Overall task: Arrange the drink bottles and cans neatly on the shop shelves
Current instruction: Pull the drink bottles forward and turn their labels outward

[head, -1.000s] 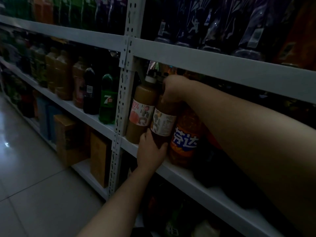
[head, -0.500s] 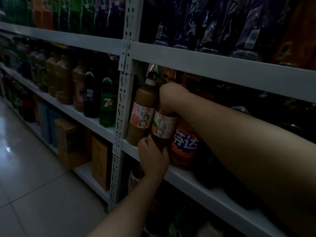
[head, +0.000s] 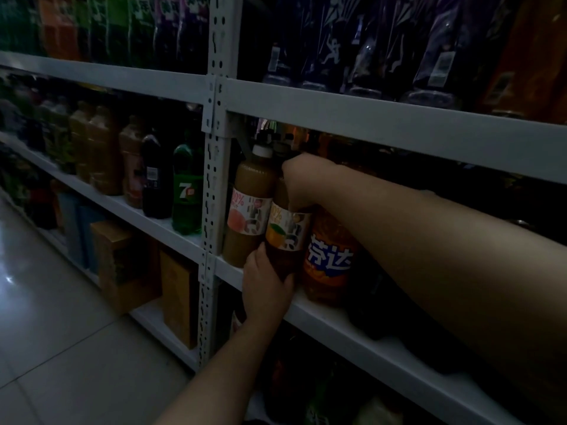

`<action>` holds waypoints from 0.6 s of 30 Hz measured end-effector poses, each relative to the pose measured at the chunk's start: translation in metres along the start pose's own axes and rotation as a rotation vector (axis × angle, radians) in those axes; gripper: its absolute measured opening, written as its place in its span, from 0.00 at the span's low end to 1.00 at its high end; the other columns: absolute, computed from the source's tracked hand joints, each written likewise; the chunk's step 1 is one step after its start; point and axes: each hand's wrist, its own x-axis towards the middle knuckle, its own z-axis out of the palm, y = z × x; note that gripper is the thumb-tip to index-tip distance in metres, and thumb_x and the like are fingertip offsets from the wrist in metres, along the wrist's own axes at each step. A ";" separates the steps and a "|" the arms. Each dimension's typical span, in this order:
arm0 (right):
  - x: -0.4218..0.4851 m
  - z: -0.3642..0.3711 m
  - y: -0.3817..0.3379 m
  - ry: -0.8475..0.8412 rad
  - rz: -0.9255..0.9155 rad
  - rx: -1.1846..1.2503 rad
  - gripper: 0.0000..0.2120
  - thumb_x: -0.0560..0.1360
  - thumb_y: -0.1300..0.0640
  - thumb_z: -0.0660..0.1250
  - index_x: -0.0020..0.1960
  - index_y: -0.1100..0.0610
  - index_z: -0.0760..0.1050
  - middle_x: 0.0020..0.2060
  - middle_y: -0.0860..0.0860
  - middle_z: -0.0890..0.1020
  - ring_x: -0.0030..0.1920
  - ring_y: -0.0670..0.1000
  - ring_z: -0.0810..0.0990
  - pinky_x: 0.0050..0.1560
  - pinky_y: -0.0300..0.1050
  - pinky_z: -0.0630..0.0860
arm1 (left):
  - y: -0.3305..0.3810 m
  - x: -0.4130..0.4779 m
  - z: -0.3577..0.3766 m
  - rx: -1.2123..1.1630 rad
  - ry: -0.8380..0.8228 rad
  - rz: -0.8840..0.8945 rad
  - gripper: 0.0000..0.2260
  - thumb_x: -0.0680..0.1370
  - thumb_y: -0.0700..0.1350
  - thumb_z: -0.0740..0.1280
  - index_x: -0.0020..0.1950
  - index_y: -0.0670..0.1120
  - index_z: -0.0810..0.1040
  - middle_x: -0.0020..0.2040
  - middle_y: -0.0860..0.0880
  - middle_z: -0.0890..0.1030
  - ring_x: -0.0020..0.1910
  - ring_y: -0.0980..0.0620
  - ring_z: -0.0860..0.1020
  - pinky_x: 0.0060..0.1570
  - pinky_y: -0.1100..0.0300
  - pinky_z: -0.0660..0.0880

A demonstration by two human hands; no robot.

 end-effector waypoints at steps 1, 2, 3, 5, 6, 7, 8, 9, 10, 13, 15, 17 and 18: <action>0.000 0.000 0.000 -0.003 0.001 -0.007 0.21 0.75 0.52 0.68 0.65 0.57 0.69 0.56 0.55 0.75 0.53 0.54 0.76 0.50 0.45 0.76 | 0.000 0.001 0.000 -0.009 -0.003 -0.007 0.36 0.69 0.50 0.74 0.73 0.45 0.61 0.66 0.45 0.68 0.65 0.47 0.68 0.63 0.48 0.71; -0.001 -0.001 0.000 0.002 0.003 0.000 0.22 0.75 0.52 0.69 0.65 0.58 0.69 0.56 0.55 0.75 0.53 0.54 0.76 0.49 0.45 0.76 | 0.001 0.002 -0.001 -0.023 -0.005 -0.014 0.36 0.69 0.49 0.74 0.73 0.45 0.62 0.66 0.45 0.69 0.65 0.48 0.68 0.63 0.48 0.71; -0.002 -0.002 0.001 0.012 0.005 0.009 0.22 0.74 0.52 0.69 0.65 0.58 0.69 0.56 0.55 0.75 0.53 0.54 0.76 0.48 0.45 0.76 | 0.001 0.003 -0.001 -0.039 -0.005 -0.017 0.35 0.69 0.48 0.74 0.72 0.45 0.63 0.65 0.45 0.69 0.65 0.48 0.68 0.63 0.48 0.71; -0.004 -0.005 0.001 0.042 0.003 0.032 0.21 0.75 0.53 0.68 0.65 0.59 0.70 0.57 0.56 0.75 0.54 0.55 0.76 0.47 0.44 0.75 | 0.003 0.003 -0.002 -0.061 -0.006 -0.017 0.34 0.69 0.47 0.74 0.71 0.44 0.64 0.65 0.45 0.69 0.65 0.47 0.68 0.64 0.47 0.70; -0.005 -0.007 0.002 0.058 -0.004 0.048 0.19 0.75 0.53 0.68 0.63 0.59 0.70 0.57 0.56 0.76 0.54 0.56 0.77 0.46 0.44 0.74 | 0.003 0.002 -0.002 -0.065 -0.004 -0.014 0.34 0.69 0.47 0.74 0.71 0.44 0.64 0.65 0.44 0.69 0.65 0.47 0.68 0.64 0.47 0.70; -0.004 -0.008 0.002 0.069 -0.010 0.053 0.18 0.76 0.54 0.67 0.63 0.60 0.71 0.58 0.56 0.76 0.55 0.56 0.77 0.45 0.44 0.73 | 0.002 0.002 -0.002 -0.062 0.000 -0.011 0.34 0.69 0.47 0.74 0.71 0.44 0.64 0.66 0.44 0.69 0.66 0.47 0.67 0.65 0.48 0.69; -0.003 -0.008 0.002 0.059 -0.010 0.041 0.18 0.76 0.54 0.67 0.63 0.60 0.70 0.58 0.56 0.76 0.54 0.55 0.77 0.45 0.44 0.73 | 0.001 0.001 -0.002 -0.058 0.007 -0.009 0.35 0.69 0.48 0.75 0.72 0.44 0.64 0.66 0.44 0.68 0.66 0.47 0.67 0.65 0.48 0.68; -0.003 -0.009 0.001 0.040 -0.005 0.023 0.19 0.76 0.54 0.66 0.64 0.59 0.70 0.57 0.56 0.75 0.53 0.55 0.76 0.44 0.43 0.73 | 0.000 0.001 -0.002 -0.055 0.013 -0.010 0.35 0.69 0.49 0.75 0.72 0.44 0.63 0.67 0.45 0.68 0.66 0.48 0.66 0.66 0.49 0.68; -0.002 -0.009 0.000 0.022 0.004 0.022 0.19 0.76 0.54 0.66 0.65 0.59 0.70 0.57 0.55 0.75 0.52 0.54 0.76 0.44 0.42 0.73 | -0.001 0.001 -0.001 -0.055 0.016 -0.010 0.36 0.69 0.49 0.75 0.72 0.44 0.63 0.67 0.45 0.67 0.66 0.48 0.66 0.66 0.49 0.68; -0.002 -0.006 0.000 0.020 0.008 0.039 0.17 0.77 0.55 0.65 0.64 0.58 0.70 0.55 0.55 0.75 0.50 0.53 0.76 0.46 0.43 0.76 | -0.005 0.001 0.000 -0.045 0.016 0.008 0.37 0.68 0.51 0.76 0.72 0.44 0.63 0.68 0.45 0.67 0.66 0.48 0.66 0.66 0.52 0.67; -0.009 -0.003 0.002 0.110 0.025 0.166 0.15 0.76 0.57 0.64 0.62 0.57 0.70 0.52 0.54 0.74 0.46 0.52 0.75 0.45 0.45 0.77 | -0.009 0.003 -0.001 -0.027 0.006 0.029 0.38 0.68 0.51 0.76 0.72 0.44 0.63 0.68 0.45 0.67 0.66 0.48 0.65 0.64 0.55 0.65; -0.025 -0.002 0.005 0.237 0.032 0.340 0.14 0.75 0.56 0.66 0.60 0.55 0.70 0.51 0.53 0.71 0.45 0.51 0.73 0.43 0.45 0.75 | -0.013 0.006 -0.001 -0.025 -0.021 0.031 0.38 0.67 0.52 0.77 0.71 0.44 0.63 0.66 0.45 0.67 0.65 0.48 0.66 0.63 0.55 0.66; -0.035 -0.001 0.007 0.296 0.018 0.389 0.15 0.74 0.55 0.66 0.60 0.54 0.69 0.52 0.52 0.71 0.46 0.51 0.73 0.43 0.45 0.75 | -0.015 0.007 -0.002 -0.029 -0.033 0.033 0.38 0.67 0.53 0.77 0.71 0.44 0.64 0.65 0.45 0.68 0.64 0.48 0.67 0.62 0.55 0.67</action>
